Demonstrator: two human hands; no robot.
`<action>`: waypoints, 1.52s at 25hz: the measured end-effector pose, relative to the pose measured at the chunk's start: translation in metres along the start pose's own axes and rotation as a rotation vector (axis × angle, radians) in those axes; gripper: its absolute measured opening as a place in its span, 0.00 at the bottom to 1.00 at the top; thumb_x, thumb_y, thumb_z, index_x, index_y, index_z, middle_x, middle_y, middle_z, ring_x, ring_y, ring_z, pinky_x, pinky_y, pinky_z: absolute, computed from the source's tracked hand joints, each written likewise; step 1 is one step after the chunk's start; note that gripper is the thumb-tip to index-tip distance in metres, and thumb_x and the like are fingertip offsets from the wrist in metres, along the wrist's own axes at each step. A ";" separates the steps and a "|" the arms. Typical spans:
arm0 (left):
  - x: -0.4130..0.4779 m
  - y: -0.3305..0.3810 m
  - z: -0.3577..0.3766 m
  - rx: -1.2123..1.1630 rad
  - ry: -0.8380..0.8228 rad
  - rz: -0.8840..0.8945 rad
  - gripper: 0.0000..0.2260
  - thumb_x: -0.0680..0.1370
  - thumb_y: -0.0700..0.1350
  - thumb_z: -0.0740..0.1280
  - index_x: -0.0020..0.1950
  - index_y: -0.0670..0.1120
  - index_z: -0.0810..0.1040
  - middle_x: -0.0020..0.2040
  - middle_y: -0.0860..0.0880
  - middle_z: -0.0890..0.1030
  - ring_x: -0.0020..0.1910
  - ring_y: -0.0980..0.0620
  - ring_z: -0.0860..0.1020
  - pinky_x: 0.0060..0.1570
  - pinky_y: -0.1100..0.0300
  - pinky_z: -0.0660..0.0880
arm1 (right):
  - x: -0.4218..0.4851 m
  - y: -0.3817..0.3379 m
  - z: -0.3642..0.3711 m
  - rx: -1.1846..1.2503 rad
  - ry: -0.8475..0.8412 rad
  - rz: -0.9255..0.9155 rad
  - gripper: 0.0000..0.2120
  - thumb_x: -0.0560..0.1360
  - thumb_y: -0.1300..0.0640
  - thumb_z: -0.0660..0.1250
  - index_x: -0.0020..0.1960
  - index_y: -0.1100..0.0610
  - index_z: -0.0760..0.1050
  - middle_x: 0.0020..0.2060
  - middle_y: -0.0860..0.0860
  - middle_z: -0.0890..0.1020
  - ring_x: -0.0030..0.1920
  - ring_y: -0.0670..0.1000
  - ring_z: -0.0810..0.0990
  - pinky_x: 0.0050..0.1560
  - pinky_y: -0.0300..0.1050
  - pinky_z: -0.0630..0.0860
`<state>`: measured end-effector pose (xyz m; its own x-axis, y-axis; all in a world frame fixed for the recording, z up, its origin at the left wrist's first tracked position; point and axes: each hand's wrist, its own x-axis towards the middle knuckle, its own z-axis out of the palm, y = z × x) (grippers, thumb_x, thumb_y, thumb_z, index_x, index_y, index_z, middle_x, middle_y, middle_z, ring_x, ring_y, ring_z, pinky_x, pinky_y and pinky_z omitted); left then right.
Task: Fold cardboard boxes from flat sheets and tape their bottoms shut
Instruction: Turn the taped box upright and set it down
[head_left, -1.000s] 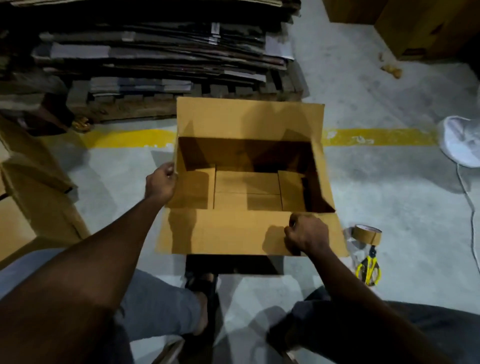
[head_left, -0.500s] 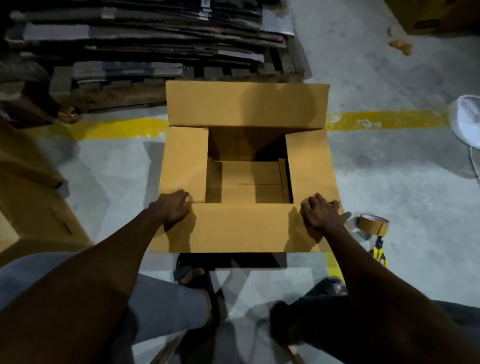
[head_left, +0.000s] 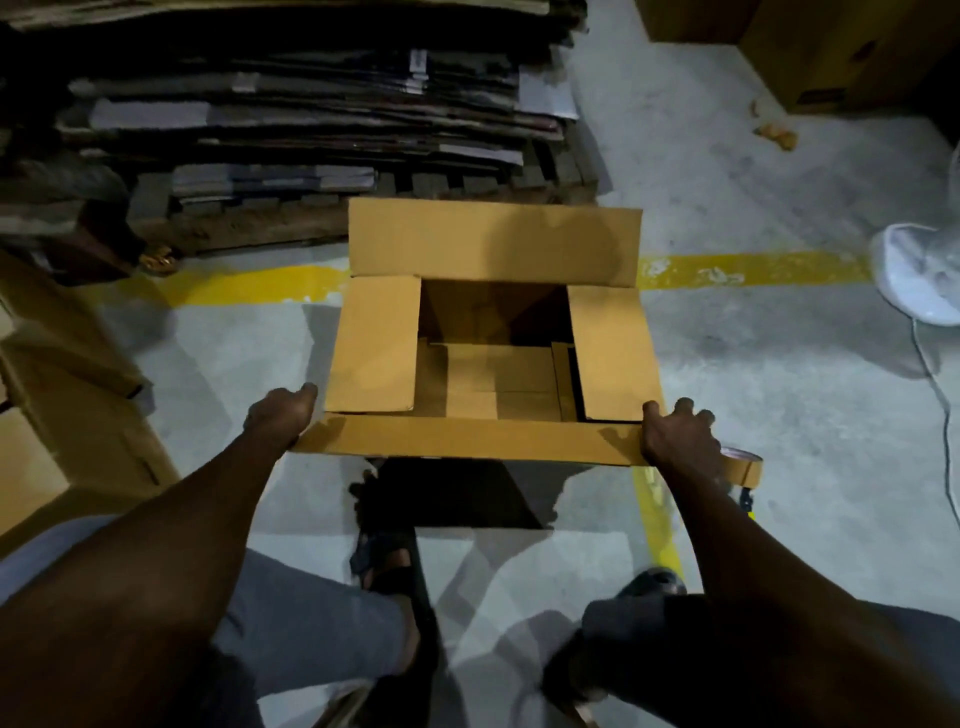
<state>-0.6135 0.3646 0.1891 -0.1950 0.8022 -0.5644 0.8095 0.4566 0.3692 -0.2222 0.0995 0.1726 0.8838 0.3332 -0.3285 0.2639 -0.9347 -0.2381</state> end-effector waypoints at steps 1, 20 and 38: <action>-0.009 0.007 -0.005 -0.147 0.014 -0.033 0.22 0.76 0.56 0.59 0.55 0.38 0.75 0.50 0.37 0.78 0.44 0.38 0.79 0.40 0.53 0.76 | -0.002 -0.007 -0.012 0.075 0.051 -0.006 0.30 0.75 0.35 0.49 0.63 0.57 0.68 0.59 0.62 0.72 0.59 0.68 0.73 0.59 0.63 0.70; 0.089 0.129 0.101 0.537 0.049 0.576 0.29 0.79 0.56 0.60 0.77 0.53 0.52 0.79 0.43 0.48 0.76 0.35 0.51 0.68 0.32 0.56 | 0.129 -0.106 0.073 -0.087 0.217 -0.388 0.25 0.79 0.47 0.58 0.72 0.58 0.63 0.72 0.65 0.64 0.71 0.67 0.62 0.70 0.65 0.60; 0.086 0.274 0.089 0.577 0.501 0.874 0.23 0.78 0.58 0.55 0.69 0.48 0.69 0.66 0.38 0.71 0.67 0.38 0.66 0.67 0.36 0.57 | 0.227 -0.158 0.006 0.957 0.258 0.102 0.26 0.73 0.43 0.48 0.57 0.53 0.78 0.60 0.54 0.80 0.62 0.56 0.75 0.62 0.47 0.69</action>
<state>-0.3598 0.5248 0.1760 0.4624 0.8786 0.1196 0.8833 -0.4682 0.0246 -0.0661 0.3235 0.1301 0.9718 0.1135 -0.2069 -0.1406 -0.4258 -0.8938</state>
